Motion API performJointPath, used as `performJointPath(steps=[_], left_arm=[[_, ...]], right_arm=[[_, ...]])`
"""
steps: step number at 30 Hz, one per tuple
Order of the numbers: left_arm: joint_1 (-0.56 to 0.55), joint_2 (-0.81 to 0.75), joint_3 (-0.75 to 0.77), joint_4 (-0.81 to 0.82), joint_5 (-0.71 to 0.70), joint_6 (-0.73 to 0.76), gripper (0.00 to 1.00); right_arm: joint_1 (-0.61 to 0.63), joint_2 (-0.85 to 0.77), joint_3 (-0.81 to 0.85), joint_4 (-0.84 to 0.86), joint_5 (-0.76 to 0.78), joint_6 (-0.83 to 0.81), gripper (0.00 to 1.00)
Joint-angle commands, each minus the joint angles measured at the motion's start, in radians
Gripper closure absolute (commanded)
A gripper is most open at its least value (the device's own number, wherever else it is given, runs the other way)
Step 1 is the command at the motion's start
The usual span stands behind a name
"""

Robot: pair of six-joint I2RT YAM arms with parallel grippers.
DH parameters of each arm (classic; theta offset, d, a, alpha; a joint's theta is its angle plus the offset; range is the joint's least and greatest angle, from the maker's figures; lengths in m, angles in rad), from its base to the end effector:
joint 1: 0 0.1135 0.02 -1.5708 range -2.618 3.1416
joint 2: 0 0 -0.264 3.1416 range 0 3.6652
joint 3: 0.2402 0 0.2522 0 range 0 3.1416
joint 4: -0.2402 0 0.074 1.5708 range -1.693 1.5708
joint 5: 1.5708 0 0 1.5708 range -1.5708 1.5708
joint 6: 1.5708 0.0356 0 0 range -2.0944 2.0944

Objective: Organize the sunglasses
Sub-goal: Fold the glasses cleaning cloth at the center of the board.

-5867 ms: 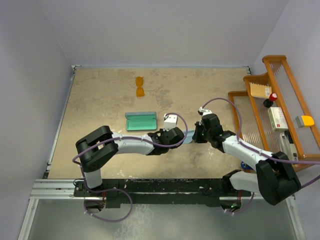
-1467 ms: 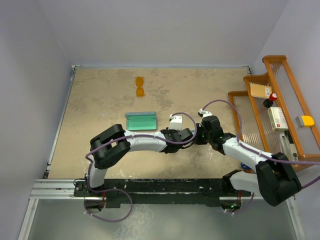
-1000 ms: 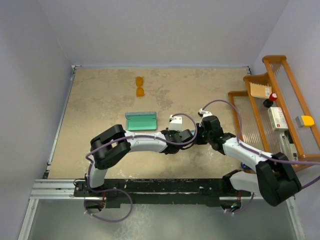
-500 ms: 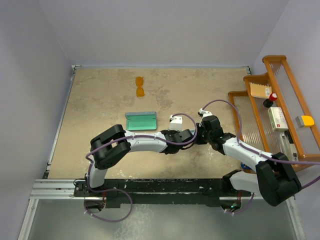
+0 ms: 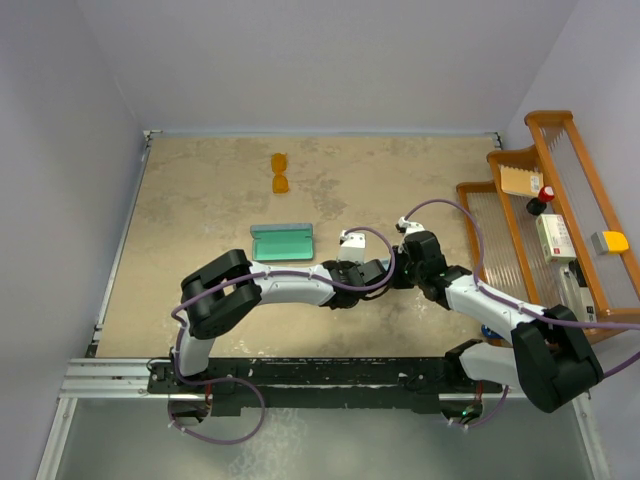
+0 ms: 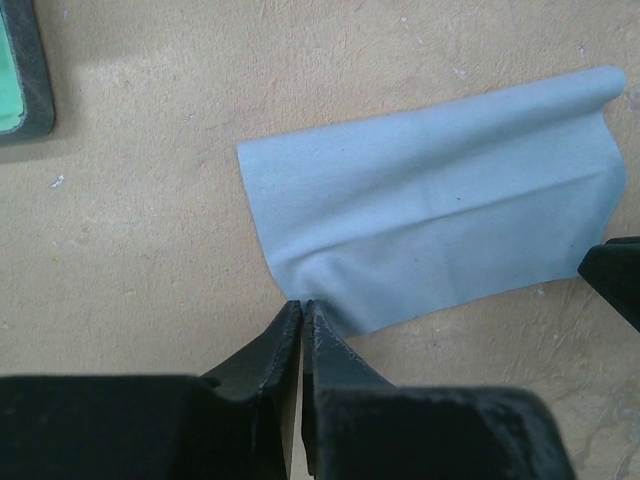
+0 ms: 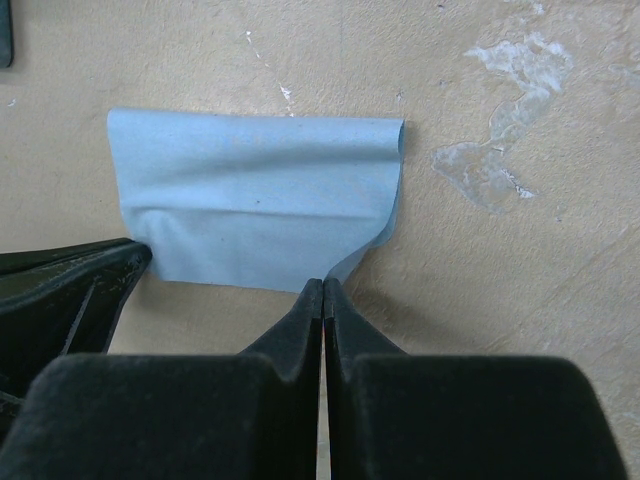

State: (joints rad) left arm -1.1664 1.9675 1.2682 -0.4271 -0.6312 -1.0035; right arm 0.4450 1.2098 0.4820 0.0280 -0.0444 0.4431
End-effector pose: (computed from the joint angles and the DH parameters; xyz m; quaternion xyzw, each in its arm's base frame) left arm 0.1737 -0.3524 0.1525 0.0073 0.9297 -0.0439 0.3655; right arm 0.2100 0.1019 0.1718 -0.0102 0.9064 0.1994 0.3722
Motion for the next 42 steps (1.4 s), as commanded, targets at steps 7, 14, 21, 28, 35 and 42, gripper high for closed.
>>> performJointPath(steps=[7,14,21,28,35,42], left_arm=[[-0.007,-0.025,0.046,-0.056,-0.063,-0.029,0.85],[-0.007,-0.016,0.081,-0.053,-0.072,-0.036,0.82],[-0.008,0.034,0.120,-0.072,-0.074,-0.030,0.81],[-0.020,0.060,0.113,-0.091,-0.071,-0.035,0.81],[-0.031,0.055,0.112,-0.135,-0.099,-0.038,0.81],[-0.040,0.023,0.090,-0.137,-0.119,-0.054,0.81]], right_arm=[[0.004,-0.012,-0.008,0.024,-0.007,0.008,1.00],[0.004,-0.021,-0.013,0.027,-0.011,0.008,1.00],[0.005,-0.021,-0.014,0.032,-0.017,0.008,1.00],[0.004,-0.024,-0.018,0.034,-0.018,0.008,1.00],[0.004,-0.017,-0.022,0.037,-0.031,0.008,1.00],[0.004,-0.018,-0.025,0.036,-0.031,0.008,1.00]])
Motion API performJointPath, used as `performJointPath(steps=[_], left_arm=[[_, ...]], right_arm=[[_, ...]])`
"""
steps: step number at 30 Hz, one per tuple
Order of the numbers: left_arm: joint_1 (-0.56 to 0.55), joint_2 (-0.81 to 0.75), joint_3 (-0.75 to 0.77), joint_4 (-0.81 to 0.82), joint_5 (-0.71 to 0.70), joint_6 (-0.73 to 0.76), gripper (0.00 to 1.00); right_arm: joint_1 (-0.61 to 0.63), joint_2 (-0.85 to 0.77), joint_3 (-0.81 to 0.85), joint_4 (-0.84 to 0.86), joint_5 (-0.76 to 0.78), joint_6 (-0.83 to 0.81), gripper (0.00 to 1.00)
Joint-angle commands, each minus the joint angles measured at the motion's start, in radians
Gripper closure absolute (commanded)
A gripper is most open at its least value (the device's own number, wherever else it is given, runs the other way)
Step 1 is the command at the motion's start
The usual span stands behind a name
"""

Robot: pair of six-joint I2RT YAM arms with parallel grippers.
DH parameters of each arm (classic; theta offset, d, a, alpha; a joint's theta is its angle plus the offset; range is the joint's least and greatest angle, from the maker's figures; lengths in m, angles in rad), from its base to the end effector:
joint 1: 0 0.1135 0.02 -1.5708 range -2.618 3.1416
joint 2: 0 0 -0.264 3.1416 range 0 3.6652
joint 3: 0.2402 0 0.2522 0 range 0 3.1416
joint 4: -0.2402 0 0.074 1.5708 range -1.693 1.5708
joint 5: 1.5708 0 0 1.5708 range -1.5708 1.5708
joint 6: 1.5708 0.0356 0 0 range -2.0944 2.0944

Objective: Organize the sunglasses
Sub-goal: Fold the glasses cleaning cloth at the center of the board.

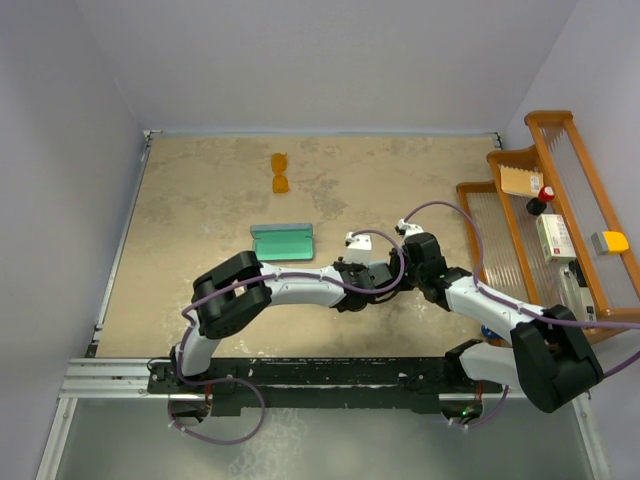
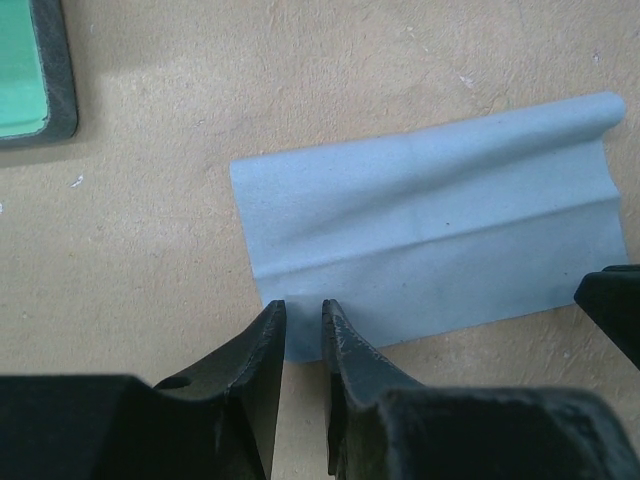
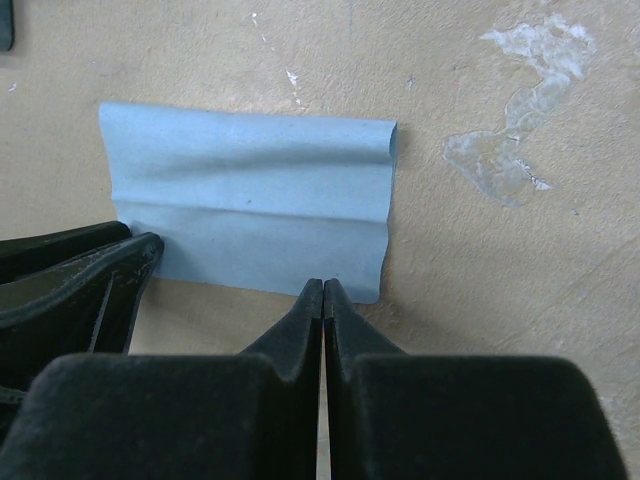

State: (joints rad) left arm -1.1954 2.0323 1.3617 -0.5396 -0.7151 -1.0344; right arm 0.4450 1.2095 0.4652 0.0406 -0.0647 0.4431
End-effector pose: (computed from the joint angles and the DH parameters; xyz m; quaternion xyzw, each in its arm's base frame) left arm 0.1692 -0.3658 0.1503 0.0116 0.9236 0.0008 0.3831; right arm 0.2075 0.1015 0.1678 -0.0144 0.9070 0.2069 0.3665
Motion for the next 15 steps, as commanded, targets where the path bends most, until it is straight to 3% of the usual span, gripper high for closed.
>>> performJointPath(steps=[1,8,15], left_arm=[[-0.013,-0.050,-0.009,-0.017,-0.039,-0.025,0.81],[-0.029,-0.098,-0.025,-0.020,-0.061,-0.049,0.80],[-0.039,-0.127,-0.081,-0.007,-0.060,-0.115,0.78]], right_arm=[[0.004,-0.016,-0.007,0.026,-0.010,0.008,1.00],[0.004,-0.029,-0.008,0.018,0.013,0.011,0.99],[0.007,-0.062,-0.010,-0.011,0.048,0.011,0.80]])
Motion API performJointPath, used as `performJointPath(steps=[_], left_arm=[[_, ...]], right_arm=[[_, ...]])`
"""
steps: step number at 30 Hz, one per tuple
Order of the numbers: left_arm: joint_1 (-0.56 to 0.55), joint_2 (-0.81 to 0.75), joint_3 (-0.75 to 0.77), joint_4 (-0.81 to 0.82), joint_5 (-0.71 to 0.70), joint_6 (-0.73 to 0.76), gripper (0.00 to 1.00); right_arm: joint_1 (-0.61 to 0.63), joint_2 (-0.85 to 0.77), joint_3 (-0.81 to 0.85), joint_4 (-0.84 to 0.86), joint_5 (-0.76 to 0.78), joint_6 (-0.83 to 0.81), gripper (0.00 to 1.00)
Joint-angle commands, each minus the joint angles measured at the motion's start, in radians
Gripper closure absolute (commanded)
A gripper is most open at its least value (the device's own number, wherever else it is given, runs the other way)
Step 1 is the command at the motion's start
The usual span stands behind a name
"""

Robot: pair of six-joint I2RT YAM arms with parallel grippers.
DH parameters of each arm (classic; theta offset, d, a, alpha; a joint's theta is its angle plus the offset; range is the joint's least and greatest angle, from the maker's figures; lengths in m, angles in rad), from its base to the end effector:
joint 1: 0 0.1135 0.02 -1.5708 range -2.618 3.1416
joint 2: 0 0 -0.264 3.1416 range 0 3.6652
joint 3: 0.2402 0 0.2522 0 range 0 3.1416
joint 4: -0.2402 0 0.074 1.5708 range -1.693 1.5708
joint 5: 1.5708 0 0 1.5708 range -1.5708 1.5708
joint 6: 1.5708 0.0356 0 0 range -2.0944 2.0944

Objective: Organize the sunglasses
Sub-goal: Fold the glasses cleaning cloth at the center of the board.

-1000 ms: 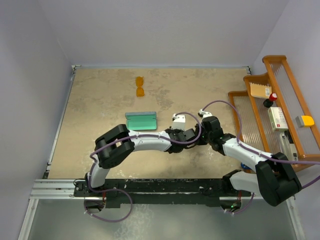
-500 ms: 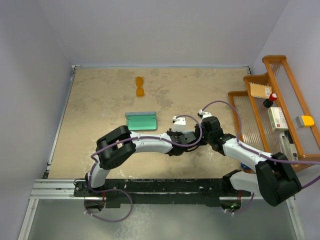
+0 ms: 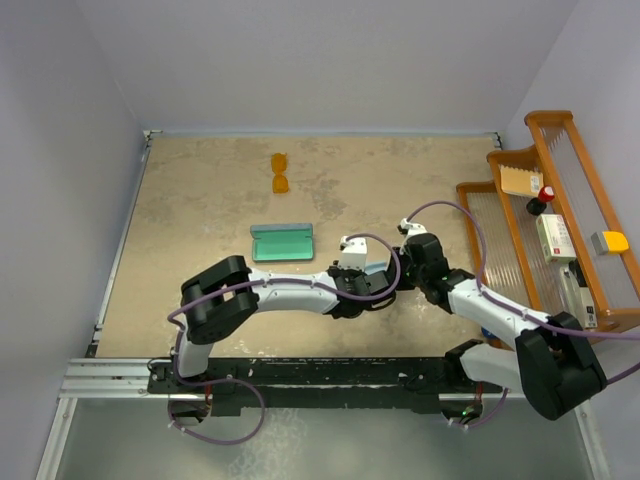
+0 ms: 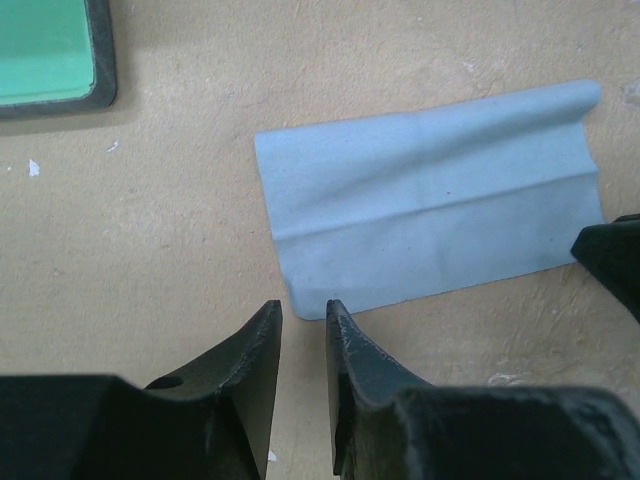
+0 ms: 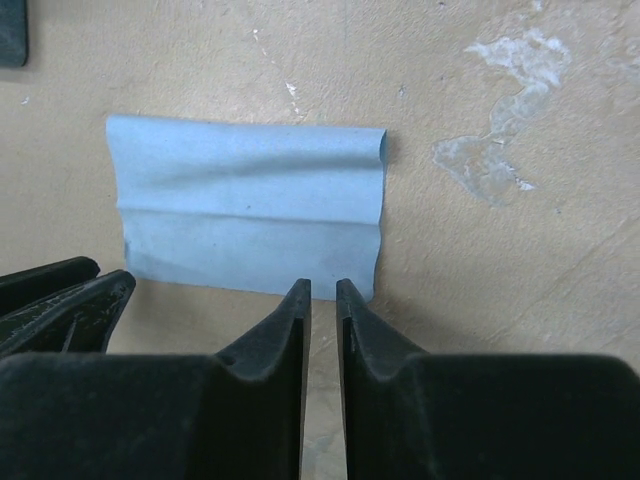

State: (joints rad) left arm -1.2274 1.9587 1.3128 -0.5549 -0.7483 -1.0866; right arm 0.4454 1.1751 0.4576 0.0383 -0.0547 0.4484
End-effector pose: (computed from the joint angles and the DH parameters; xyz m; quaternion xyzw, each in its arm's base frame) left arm 0.1534 -0.3570 0.1650 -0.0027 0.9174 -0.0123 0.3978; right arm 0.2045 0.0998 0.1724 -0.0104 0.9019 0.2085 0.3780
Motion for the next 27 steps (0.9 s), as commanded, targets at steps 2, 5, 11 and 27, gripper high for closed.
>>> performJointPath(steps=[2,5,11,27], left_arm=[[-0.006,-0.050,-0.043,0.019,-0.023,-0.080,0.76],[-0.006,-0.031,-0.037,0.014,-0.018,-0.091,0.76],[-0.007,-0.017,-0.015,-0.007,-0.045,-0.118,0.74],[-0.005,0.056,0.060,-0.075,-0.069,-0.119,0.74]], right_arm=[[0.008,-0.026,0.002,-0.014,0.050,0.006,0.77],[0.010,-0.019,0.005,-0.015,0.053,0.007,0.75],[0.011,-0.020,-0.002,-0.007,0.045,0.009,0.76],[0.012,-0.033,-0.013,0.004,0.029,0.012,0.79]])
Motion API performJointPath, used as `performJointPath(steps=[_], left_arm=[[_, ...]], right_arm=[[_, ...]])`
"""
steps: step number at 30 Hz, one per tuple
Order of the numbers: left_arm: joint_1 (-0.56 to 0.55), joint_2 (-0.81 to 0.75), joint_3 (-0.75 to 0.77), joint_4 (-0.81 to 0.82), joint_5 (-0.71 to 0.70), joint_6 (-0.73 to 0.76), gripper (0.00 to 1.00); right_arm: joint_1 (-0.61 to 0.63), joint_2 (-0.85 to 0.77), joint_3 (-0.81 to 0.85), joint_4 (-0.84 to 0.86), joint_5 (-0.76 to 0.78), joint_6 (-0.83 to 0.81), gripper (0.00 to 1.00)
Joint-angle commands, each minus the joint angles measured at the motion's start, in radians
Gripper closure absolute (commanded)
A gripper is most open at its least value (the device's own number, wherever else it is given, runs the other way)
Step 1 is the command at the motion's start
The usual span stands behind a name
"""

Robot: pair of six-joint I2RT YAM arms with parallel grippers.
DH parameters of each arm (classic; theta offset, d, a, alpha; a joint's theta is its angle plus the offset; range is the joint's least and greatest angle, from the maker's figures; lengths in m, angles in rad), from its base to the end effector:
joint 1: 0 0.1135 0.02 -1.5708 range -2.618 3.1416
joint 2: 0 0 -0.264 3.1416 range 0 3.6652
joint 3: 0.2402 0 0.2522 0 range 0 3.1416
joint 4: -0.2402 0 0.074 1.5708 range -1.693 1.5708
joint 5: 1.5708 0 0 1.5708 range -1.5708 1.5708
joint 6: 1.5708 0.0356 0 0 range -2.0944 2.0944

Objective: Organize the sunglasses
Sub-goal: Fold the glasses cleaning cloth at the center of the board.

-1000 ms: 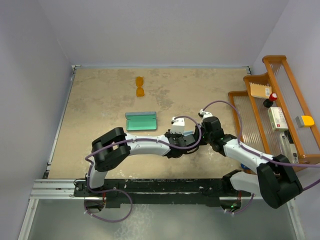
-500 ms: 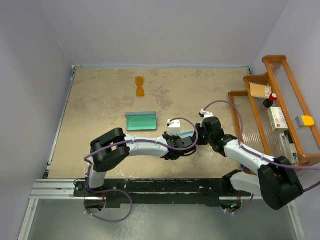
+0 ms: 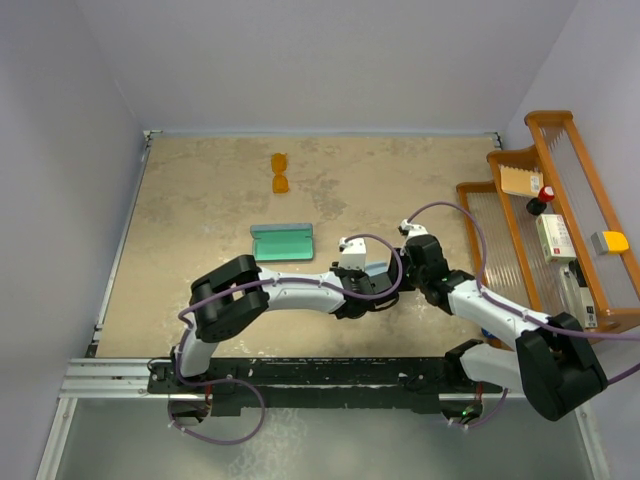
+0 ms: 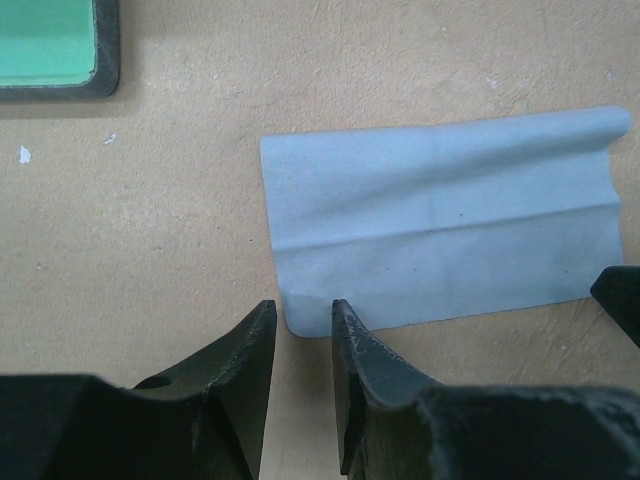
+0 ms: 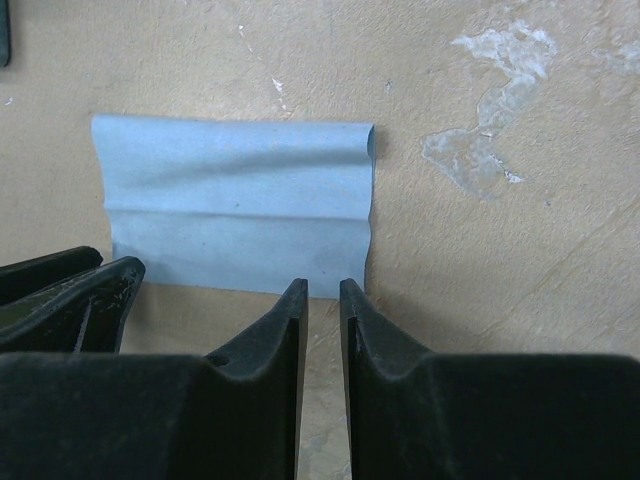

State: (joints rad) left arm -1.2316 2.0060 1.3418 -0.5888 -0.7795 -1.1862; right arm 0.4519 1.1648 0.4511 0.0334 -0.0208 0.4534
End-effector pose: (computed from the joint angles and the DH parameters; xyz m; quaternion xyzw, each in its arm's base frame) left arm 0.1541 -0.3615 0.1548 -0.0394 0.9145 -0.0041 0.4027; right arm 0.2024 0.0991 0.1721 -0.0038 0.9025 0.1968 0.3832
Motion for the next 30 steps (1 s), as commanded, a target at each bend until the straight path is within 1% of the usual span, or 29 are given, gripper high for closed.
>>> performJointPath(steps=[1,21,26,28,30], left_arm=[[-0.001,0.007,0.026,-0.044,-0.039,-0.023,0.74],[-0.002,0.060,0.036,-0.069,-0.014,-0.032,0.74],[-0.002,0.065,0.034,-0.068,0.004,-0.032,0.81],[-0.002,0.066,0.033,-0.066,0.008,-0.032,0.86],[-0.002,0.070,0.033,-0.062,0.015,-0.030,0.87]], right_arm=[[0.005,-0.022,-0.008,0.012,-0.007,0.007,0.79],[0.005,-0.039,-0.014,0.014,-0.012,0.011,0.80],[0.005,-0.042,-0.015,0.012,-0.012,0.013,0.80],[0.005,-0.043,-0.016,0.010,-0.014,0.013,0.80],[0.005,-0.044,-0.017,0.010,-0.015,0.013,0.80]])
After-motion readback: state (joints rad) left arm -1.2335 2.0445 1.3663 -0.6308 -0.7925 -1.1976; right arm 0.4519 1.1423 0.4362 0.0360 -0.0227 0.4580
